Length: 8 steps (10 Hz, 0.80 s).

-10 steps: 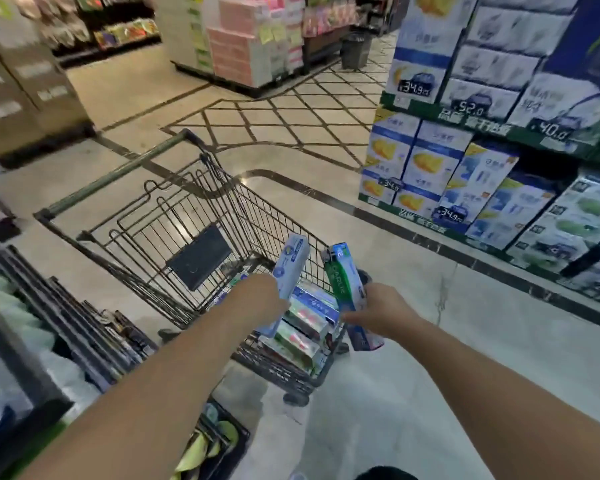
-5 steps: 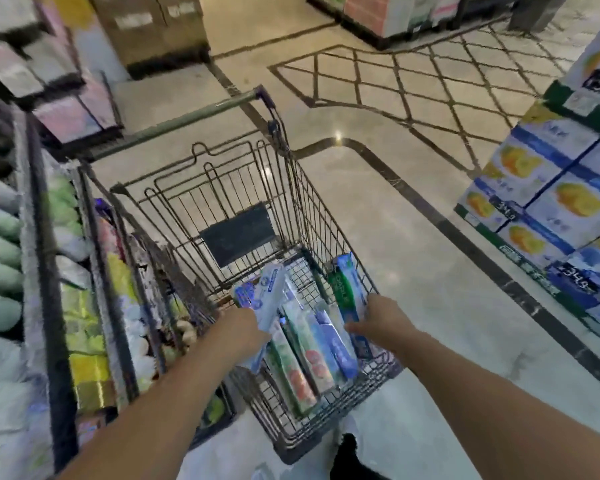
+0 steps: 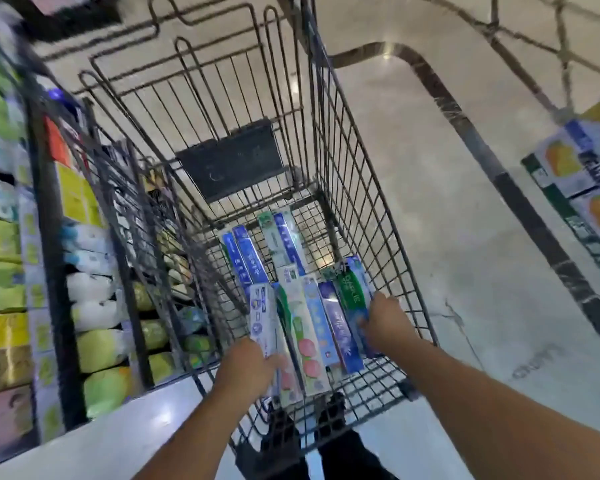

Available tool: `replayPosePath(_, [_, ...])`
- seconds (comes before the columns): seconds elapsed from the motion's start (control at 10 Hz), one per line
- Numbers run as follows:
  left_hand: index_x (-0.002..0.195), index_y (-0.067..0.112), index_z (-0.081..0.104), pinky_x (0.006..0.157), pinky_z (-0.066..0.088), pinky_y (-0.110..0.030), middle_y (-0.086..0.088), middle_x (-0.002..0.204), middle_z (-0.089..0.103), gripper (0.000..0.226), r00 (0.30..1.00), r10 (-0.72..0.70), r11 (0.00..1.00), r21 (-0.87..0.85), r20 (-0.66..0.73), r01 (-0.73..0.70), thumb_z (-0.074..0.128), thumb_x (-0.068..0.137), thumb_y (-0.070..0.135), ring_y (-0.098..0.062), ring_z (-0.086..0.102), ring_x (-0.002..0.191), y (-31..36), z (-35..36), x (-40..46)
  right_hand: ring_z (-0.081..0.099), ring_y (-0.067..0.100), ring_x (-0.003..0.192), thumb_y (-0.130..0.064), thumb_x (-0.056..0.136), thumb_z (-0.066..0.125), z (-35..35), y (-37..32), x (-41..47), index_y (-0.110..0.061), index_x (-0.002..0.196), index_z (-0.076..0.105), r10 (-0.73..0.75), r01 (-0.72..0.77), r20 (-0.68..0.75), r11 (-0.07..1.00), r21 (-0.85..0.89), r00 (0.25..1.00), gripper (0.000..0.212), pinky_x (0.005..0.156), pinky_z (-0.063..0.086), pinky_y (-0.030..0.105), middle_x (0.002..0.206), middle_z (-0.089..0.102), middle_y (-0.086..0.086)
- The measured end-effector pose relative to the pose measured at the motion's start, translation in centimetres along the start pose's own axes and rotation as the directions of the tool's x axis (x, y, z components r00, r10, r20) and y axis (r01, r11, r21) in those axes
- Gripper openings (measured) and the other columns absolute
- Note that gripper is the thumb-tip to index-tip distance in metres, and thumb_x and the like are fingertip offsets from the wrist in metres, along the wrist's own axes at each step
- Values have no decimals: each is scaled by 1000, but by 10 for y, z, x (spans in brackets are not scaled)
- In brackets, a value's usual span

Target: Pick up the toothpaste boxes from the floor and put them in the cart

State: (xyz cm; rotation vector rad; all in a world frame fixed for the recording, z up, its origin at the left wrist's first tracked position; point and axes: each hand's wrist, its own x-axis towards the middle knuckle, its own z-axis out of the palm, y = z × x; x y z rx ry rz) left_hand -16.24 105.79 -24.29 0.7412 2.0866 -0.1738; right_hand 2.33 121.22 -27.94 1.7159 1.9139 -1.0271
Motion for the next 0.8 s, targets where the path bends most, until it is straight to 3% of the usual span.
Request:
replayPosePath(0.1, [66,15,38,40,19,-28,1,54,31,48,1000,-6,999,-47,-14,5,55,95,49,-12,29,42,3,17,11,55,18,69,-17,95,56,17,7,18,-1,111,49,56,-56,47,998,-3,997,24,55,42,23,95,54,11])
replayPosePath(0.2, [96,5,50,41,24,-28,0,61,41,47,1000,4,994,-111,-25,-7,56,93,52,-12,39,49,5,26,18,55,22,72,-17,93,58,26,11,29,-2,102,55,70,-64,104,996,-62,992,18,58,42,29,89,56,9])
replayPosePath(0.3, [107,3,48,48,31,-30,-7,74,53,54,998,61,994,-95,3,-61,47,95,57,-18,46,59,5,30,25,61,29,88,-14,92,55,30,11,36,-2,106,60,52,-37,126,992,-117,991,19,67,40,28,102,65,16])
replayPosePath(0.4, [104,3,50,53,33,-32,-8,80,53,54,994,99,994,-55,41,-97,40,98,56,-18,46,63,4,32,31,64,31,91,-9,91,52,35,11,42,-4,110,62,18,-12,76,996,-86,997,22,66,41,29,104,68,17])
replayPosePath(0.5, [104,9,54,62,47,-32,-6,85,58,53,990,121,991,-62,78,-116,39,96,60,-22,57,74,-2,33,38,63,32,96,-11,92,53,38,11,47,-5,119,56,-10,17,54,991,-132,998,28,69,44,31,108,65,17])
replayPosePath(0.6, [107,13,58,69,53,-34,-5,89,62,55,986,144,988,-61,78,-139,37,94,63,-22,61,80,-7,32,41,62,31,89,-20,95,48,40,11,47,-4,117,50,18,-16,58,999,-43,998,28,64,44,31,105,65,17])
replayPosePath(0.7, [100,8,53,55,42,-31,-4,76,55,56,990,126,990,-67,69,-121,38,95,62,-20,54,67,-7,24,36,61,27,81,-25,92,53,35,8,45,-6,109,53,48,-49,89,999,18,995,25,59,44,28,99,65,14])
replayPosePath(0.8, [101,9,48,52,34,-30,-2,74,50,55,989,117,992,-66,87,-111,37,96,62,-17,48,62,-7,12,26,63,24,81,-31,89,62,30,6,34,-9,105,55,7,-13,64,996,93,998,28,63,50,31,96,65,9])
